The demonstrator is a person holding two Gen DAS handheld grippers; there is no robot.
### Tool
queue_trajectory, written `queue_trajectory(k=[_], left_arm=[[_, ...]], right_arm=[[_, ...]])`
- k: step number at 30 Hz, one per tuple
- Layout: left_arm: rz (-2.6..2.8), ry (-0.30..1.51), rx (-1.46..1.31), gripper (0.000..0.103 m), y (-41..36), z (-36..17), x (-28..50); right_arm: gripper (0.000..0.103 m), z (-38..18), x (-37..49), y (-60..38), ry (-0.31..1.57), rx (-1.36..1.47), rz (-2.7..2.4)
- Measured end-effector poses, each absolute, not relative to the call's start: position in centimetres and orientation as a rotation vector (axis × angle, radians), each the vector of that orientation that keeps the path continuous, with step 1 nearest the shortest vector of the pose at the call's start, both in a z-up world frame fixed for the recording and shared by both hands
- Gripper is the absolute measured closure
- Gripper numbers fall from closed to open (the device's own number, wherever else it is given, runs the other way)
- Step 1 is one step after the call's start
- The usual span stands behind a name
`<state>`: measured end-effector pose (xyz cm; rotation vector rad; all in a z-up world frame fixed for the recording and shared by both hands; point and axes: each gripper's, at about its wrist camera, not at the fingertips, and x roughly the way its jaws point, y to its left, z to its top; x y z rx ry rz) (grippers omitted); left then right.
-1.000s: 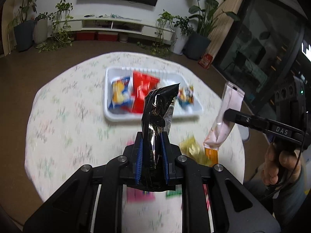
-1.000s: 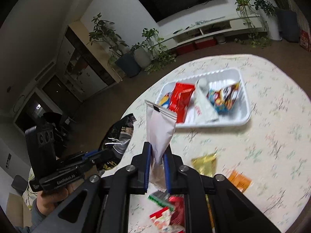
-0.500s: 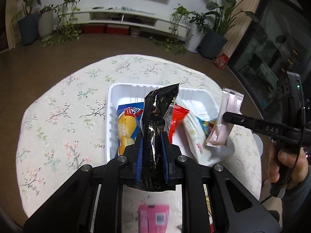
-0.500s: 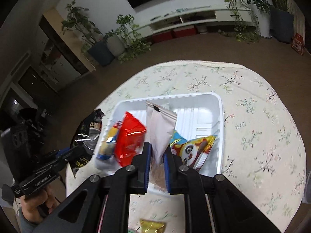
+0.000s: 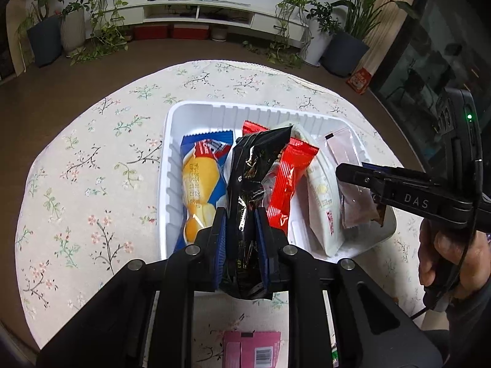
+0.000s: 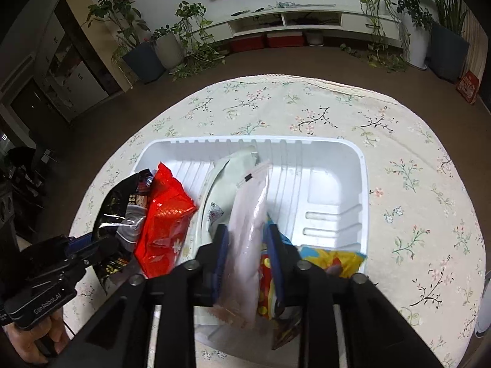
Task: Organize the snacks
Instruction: 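Open both tools to release the bags into the tray and withdraw, then grasp the pink bar with the left tool while the right grasps the orange bar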
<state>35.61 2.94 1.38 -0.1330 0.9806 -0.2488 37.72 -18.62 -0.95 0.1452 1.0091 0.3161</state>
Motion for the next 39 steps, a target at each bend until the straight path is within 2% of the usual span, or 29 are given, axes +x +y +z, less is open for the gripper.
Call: queue_trajectory(k=[4,8,10,11,12,14,16,17,21,23,26,28,30,39], left_arm=[[-0.243,0.989,-0.143,0.085,3.4,1.0,34.9],[-0.239,0.994,-0.132,0.084,3.1,1.0,34.8],[-0.225,0.992,-0.140,0.075,3.1,1.5,35.1],[-0.219,0.989,-0.143,0.065,3.1,1.7,35.1],[-0.215,0.983,-0.146,0.049,3.2,1.9,35.1],[-0.213,0.973,-0.144,0.039,3.2,2.3,35.0],[-0.215,0.966,-0.144,0.039,3.3,2.7,34.7],[-0.213,0.957,-0.144,0.035,3.3,3.1,34.4],[-0.205,0.883,-0.096,0.005,3.2,5.1,32.2],[-0.206,0.804,-0.033,0.001,2.9,6.6,30.0],[-0.213,0.617,0.102,0.001,2.1,8.3,24.7],[-0.173,0.664,0.156,0.001,1.9,8.0,22.8],[-0.130,0.800,0.139,0.001,2.4,6.7,21.6],[-0.107,0.946,0.057,0.001,3.6,1.6,17.6]], right_arm=[[0.066,-1.2,37.1,-18.7,0.998,0.141,0.308],[0.052,-0.8,36.4,-18.9,0.977,0.153,0.300],[0.049,-0.2,35.9,-19.2,0.954,0.171,0.304],[0.048,0.1,35.7,-19.2,0.945,0.174,0.305],[0.046,0.4,35.5,-19.3,0.936,0.176,0.307],[0.044,1.2,35.0,-19.5,0.916,0.185,0.308],[0.041,2.0,34.3,-20.0,0.898,0.204,0.313],[0.038,2.3,33.9,-20.1,0.889,0.211,0.315],[0.037,3.6,31.4,-21.2,0.855,0.230,0.324],[0.035,4.4,29.6,-22.2,0.829,0.234,0.316],[0.027,5.1,25.9,-23.9,0.791,0.253,0.296],[0.026,5.3,23.4,-25.0,0.774,0.272,0.285],[0.025,5.1,20.7,-25.9,0.764,0.288,0.264],[0.026,0.0,12.6,-24.7,0.925,0.318,0.162]])
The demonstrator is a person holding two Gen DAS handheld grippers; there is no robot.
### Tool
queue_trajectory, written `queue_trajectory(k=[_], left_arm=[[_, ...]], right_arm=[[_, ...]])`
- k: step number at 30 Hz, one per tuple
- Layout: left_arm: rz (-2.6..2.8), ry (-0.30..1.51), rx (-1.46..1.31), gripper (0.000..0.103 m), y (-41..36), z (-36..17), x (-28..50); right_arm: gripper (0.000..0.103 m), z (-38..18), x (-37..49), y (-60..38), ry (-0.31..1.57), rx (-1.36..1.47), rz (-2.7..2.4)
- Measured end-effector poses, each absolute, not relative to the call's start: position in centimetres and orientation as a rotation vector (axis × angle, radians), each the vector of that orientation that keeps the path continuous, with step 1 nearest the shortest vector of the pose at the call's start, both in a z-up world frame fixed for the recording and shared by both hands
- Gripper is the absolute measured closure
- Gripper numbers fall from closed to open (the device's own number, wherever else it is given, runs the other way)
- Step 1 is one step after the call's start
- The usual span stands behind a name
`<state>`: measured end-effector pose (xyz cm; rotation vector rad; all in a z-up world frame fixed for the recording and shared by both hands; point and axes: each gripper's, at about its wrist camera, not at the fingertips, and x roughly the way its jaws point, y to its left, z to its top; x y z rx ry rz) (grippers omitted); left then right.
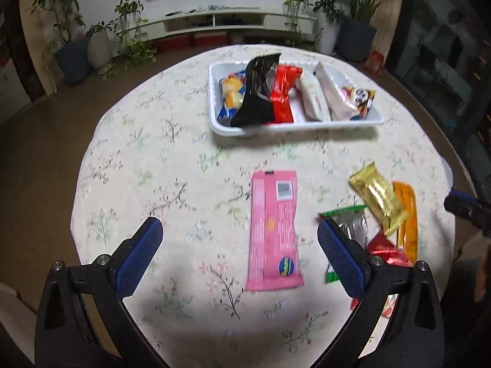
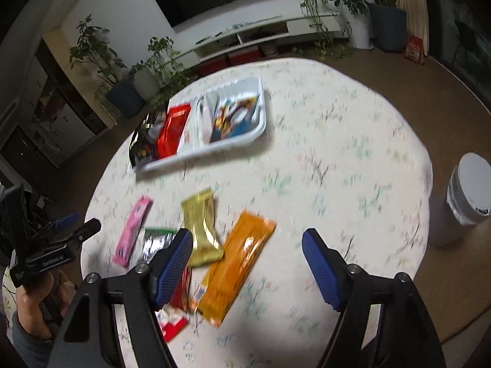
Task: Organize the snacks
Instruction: 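Grasp the pink bar with the left tool while the right grasps the orange bar, then lift the pink bar with the left tool while the right lifts the orange bar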
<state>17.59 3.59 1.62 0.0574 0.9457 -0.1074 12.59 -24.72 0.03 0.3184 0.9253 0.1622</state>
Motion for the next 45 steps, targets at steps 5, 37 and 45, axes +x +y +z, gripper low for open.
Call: queue_trajectory(k=[5,37,45], left_arm=[[-0.102,0.967,0.156,0.001,1.8,0.2,17.3],[-0.249,1.091,0.178,0.068,1.4,-4.1,22.0],[-0.282,1.078,0.195,0.077,1.3,-3.7,20.6]], right_arm=[[0.027,-1.1,11.2,-22.5,0.940,0.267,0.137],[0.058,-5.0,13.3,-19.0,1.054,0.070,0.057],[0.085,-4.9,13.1,-19.0,1.043,0.020,0.072]])
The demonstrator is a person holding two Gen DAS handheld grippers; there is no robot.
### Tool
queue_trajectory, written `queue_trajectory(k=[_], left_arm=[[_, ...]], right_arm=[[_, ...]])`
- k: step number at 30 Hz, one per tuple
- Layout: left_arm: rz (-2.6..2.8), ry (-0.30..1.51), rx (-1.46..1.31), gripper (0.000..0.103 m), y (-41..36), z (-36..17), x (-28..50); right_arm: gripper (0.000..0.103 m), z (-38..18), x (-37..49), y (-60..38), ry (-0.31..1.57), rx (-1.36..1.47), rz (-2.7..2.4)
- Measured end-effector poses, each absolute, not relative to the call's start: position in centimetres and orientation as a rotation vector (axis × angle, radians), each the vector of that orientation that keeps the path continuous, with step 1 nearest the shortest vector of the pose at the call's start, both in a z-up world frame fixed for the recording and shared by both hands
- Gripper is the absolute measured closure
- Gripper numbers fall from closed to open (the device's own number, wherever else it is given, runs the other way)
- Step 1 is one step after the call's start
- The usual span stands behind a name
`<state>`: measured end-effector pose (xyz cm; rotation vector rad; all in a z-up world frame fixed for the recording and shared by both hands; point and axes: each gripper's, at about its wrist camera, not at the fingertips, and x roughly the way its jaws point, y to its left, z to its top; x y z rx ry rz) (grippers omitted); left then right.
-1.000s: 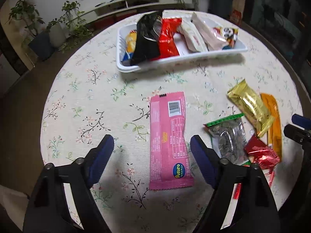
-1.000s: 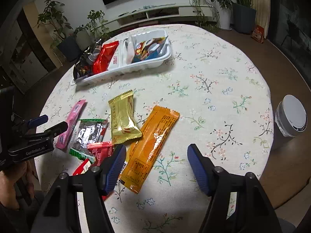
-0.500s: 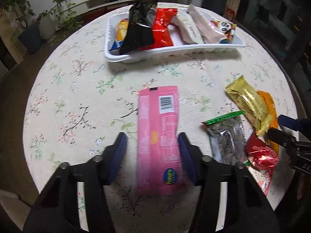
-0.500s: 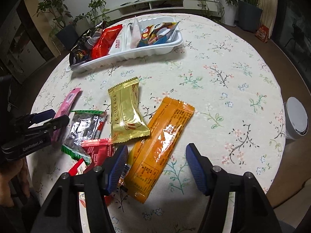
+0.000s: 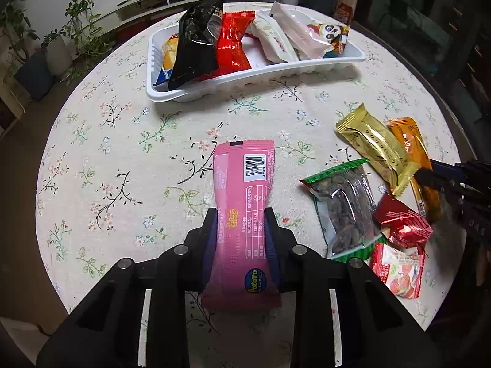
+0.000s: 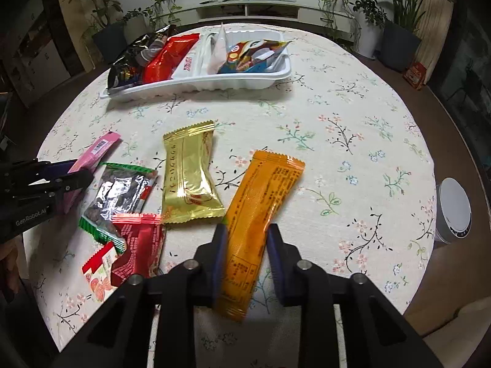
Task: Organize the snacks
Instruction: 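Lift the pink bar with the left tool while the right lifts the orange bar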
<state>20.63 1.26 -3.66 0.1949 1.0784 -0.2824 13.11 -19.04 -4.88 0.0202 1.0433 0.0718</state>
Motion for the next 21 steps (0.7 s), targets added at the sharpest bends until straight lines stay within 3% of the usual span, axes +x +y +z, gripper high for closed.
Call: queue_trajectory(k=[3,13,14,17,19,21], left_arm=[[-0.277,1.057,0.178,0.078,1.8,-3.1,19.8],[-0.286,1.069,0.185,0.081,1.5,-3.6,18.8],[-0.286,1.073,0.190,0.081,1.4,-3.7,18.8],[-0.280,1.071,0.188,0.081,1.2,-3.7,19.0],[-0.277,1.065,0.194,0.081,1.1,-3.8,18.9],[-0.281,1.059,0.192,0.081,1.0,-3.8,18.7]], right_arm=[[0.094,-4.4,12.8,-19.5,1.020,0.035,0.076],[0.094,-4.1,12.8,-19.3,1.019,0.056,0.112],[0.089,-4.3,12.9,-19.0,1.030,0.053,0.121],[0.057,-4.8,13.3,-18.0,1.082,0.059,0.143],[0.058,-4.9,13.4,-17.1,1.080,0.016,0.139],[0.066,-5.0,13.3,-15.9,1.061,-0.071,0.129]])
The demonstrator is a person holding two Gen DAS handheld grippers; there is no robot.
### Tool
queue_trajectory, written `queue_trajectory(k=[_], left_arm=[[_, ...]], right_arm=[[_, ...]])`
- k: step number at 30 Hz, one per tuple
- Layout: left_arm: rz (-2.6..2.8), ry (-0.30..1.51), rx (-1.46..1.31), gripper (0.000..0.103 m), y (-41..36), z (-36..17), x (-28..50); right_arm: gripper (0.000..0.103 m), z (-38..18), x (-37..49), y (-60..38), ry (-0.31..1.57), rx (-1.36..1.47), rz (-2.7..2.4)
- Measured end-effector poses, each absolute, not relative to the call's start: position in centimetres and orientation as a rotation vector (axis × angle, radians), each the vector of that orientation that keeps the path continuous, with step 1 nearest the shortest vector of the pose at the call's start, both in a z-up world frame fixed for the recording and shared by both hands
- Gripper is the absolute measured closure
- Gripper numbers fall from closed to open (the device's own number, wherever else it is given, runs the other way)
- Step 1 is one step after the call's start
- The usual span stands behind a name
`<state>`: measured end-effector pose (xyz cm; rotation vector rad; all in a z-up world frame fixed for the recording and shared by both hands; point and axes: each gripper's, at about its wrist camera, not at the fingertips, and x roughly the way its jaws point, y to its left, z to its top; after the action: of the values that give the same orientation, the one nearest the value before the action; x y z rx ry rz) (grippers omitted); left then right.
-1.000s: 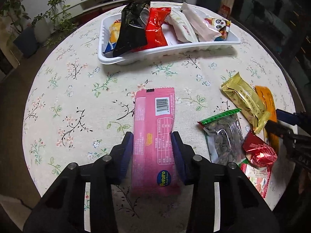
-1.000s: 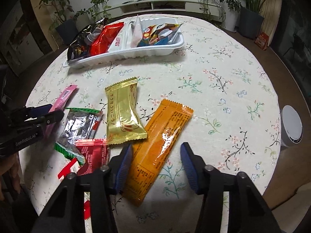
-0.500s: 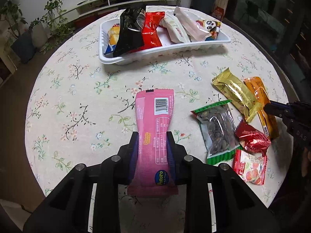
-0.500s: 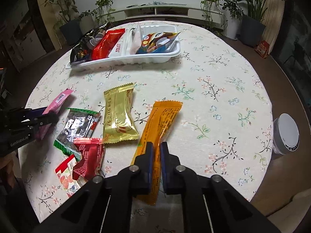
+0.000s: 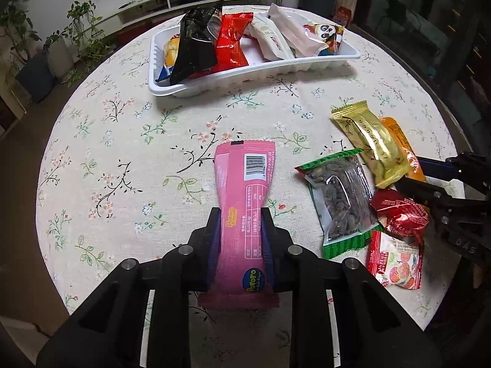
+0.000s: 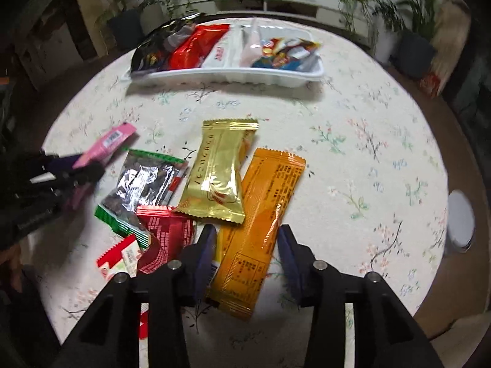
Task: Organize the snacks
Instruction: 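Lift the pink bar with the left tool while the right lifts the orange bar, then carry the pink and orange bars over the tray and lower them with both tools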
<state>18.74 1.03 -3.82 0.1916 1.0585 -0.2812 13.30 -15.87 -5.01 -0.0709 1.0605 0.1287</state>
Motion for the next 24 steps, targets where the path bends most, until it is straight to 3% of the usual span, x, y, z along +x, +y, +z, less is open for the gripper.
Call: queue_trajectory(k=[1,3,5,16,24], left_arm=[[-0.284,1.057,0.188,0.081,1.1,-3.8,18.7],[-0.293,1.051,0.180,0.082,1.2,-3.8,18.6],[-0.301,1.044,0.162,0.083,1.5,-3.8,18.5],[-0.314,0.990,0.093,0.085,2.8,-1.7,16.9],[-0.335,0.888,0.016,0.085,4.0,3.7,17.0]], right_arm=[[0.068,-5.0,13.3,-15.6,1.053,-0.084,0.128],[0.083,-4.9,13.3,-15.6,1.050,-0.085,0.133],[0.089,-4.8,13.2,-15.8,1.050,-0.084,0.140],[0.094,-2.7,11.6,-19.5,0.981,0.030,0.132],[0.094,2.1,11.8,-21.0,0.873,0.088,0.168]])
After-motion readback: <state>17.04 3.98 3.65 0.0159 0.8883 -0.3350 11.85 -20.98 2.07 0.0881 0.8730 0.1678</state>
